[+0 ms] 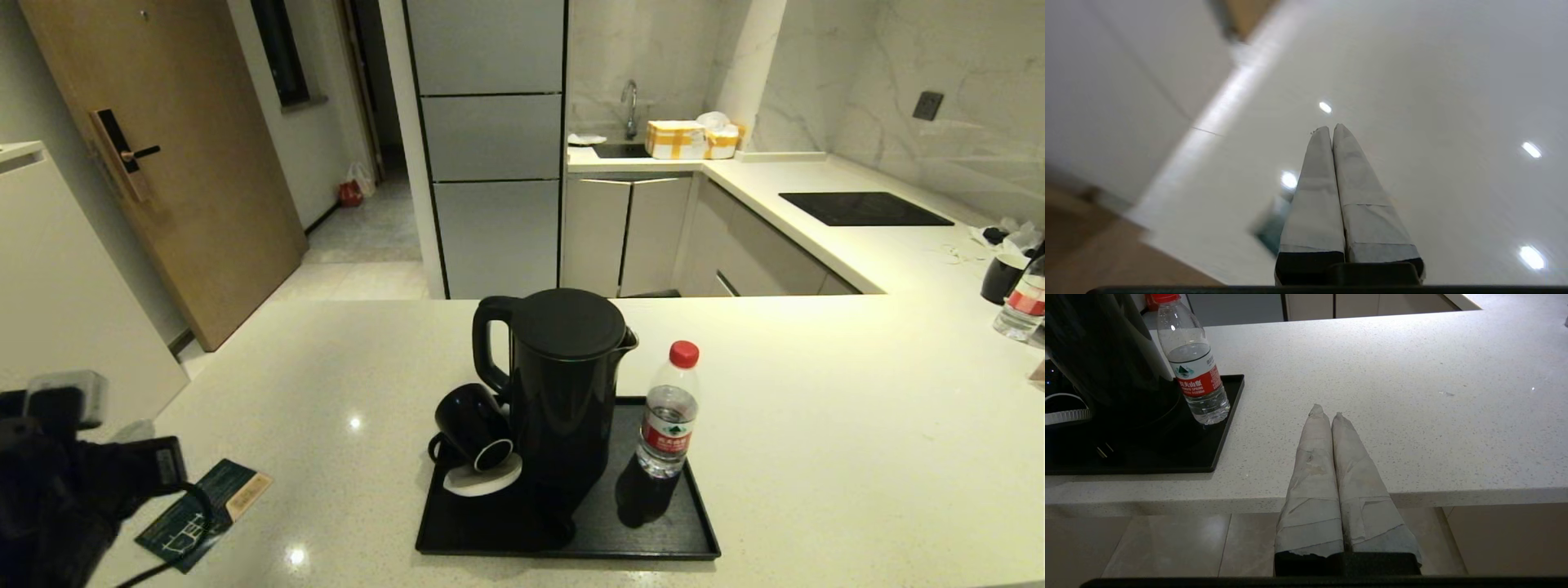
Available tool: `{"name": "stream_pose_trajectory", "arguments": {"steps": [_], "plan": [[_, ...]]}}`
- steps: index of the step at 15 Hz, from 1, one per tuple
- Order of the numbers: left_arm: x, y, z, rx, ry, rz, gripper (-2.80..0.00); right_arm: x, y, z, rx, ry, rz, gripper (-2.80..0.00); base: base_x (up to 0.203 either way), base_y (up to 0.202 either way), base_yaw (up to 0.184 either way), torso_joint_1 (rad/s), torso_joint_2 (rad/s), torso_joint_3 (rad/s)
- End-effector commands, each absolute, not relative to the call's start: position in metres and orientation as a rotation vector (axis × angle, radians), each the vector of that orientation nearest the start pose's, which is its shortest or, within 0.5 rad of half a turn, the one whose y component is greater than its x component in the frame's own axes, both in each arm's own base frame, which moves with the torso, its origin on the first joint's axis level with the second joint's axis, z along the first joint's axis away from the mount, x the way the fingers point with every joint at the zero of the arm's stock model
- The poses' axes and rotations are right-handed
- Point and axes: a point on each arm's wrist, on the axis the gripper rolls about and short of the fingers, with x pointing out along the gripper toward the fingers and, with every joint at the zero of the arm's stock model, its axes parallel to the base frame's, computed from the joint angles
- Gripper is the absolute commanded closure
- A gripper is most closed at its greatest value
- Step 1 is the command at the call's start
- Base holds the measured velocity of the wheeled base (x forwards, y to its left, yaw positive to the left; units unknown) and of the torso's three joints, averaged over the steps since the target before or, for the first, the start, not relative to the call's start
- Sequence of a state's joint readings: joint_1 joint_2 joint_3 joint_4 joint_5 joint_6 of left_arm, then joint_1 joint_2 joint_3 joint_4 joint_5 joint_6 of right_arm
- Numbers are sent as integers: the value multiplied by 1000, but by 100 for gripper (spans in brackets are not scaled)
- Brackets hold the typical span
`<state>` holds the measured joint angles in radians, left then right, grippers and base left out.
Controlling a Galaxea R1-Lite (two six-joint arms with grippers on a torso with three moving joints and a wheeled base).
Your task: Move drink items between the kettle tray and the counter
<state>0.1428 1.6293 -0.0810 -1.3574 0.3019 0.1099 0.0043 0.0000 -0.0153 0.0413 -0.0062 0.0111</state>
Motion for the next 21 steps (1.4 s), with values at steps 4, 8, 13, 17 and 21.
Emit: {"name": "stream_pose_trajectory", "arguments": {"steps": [4,8,13,17,21], "plan": [[156,58,271,56,110,484,0,-24,0,75,11,26,-2,0,0,0,0,0,0,0],[54,18,392,-59,103,278,0,-24,0,75,11,26,-2,0,0,0,0,0,0,0],[-148,-14,367,-32,143,-203,0,-24,0,75,11,26,-2,0,0,0,0,0,0,0],[-160,65,357,-62,53,-286,0,-24,0,76,11,28,-2,0,0,0,0,0,0,0],[-83,110,367,-98,131,-118,0,-24,0,75,11,26,-2,0,0,0,0,0,0,0]]}}
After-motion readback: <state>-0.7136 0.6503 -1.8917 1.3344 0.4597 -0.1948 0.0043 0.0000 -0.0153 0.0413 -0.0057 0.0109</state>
